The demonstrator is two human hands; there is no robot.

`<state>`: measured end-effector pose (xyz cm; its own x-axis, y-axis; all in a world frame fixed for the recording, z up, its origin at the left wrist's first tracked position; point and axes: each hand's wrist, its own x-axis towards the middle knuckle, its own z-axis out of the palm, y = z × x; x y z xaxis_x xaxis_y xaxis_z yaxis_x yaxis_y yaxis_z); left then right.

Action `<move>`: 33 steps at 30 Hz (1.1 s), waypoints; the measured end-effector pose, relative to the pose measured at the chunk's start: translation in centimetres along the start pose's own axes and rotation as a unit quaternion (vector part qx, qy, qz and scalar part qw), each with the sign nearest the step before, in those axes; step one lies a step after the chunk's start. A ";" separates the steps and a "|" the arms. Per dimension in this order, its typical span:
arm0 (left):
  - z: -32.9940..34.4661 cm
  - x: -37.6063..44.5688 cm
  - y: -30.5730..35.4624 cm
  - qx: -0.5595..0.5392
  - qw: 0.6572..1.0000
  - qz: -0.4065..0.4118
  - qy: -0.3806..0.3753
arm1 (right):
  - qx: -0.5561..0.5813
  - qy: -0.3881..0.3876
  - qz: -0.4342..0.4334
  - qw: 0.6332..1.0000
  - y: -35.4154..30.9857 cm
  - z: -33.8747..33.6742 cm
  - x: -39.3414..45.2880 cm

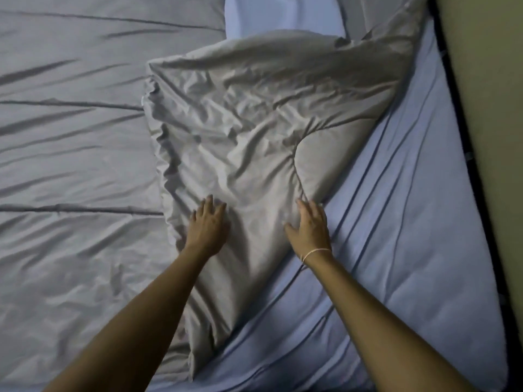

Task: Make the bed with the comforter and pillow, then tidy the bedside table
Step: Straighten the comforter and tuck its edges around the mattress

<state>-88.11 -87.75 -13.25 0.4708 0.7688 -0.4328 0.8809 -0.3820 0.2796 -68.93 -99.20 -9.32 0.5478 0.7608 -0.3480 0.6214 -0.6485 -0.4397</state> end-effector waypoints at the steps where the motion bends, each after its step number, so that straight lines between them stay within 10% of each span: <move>1: 0.1 2.0 -0.1 0.003 1.000 -0.001 0.018 | -0.004 0.013 -0.016 1.000 0.1 0.1 2.1; 9: 4.5 13.2 -2.8 0.045 0.987 -0.061 0.139 | -0.153 0.001 -0.100 0.983 3.8 6.2 16.9; 17: 4.9 12.5 -1.1 0.057 0.971 -0.013 0.232 | -0.065 0.161 -0.186 0.967 5.8 8.3 17.5; 28: 6.4 -6.6 14.5 0.034 0.966 0.207 -0.150 | -0.089 0.012 0.001 0.996 20.1 -3.7 5.3; 30: 6.2 -7.3 15.4 -0.069 0.964 0.231 -0.111 | -0.085 0.000 0.071 0.994 20.5 -5.8 4.4; 33: 5.4 -2.7 13.0 -0.116 0.961 0.185 0.170 | -0.024 0.112 0.027 0.993 18.1 -7.2 5.1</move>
<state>-77.68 -97.56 -13.06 0.6713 0.7406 0.0275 0.6031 -0.5675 0.5605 -50.84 -107.27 -13.12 0.6886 0.7038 -0.1747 0.6105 -0.6927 -0.3840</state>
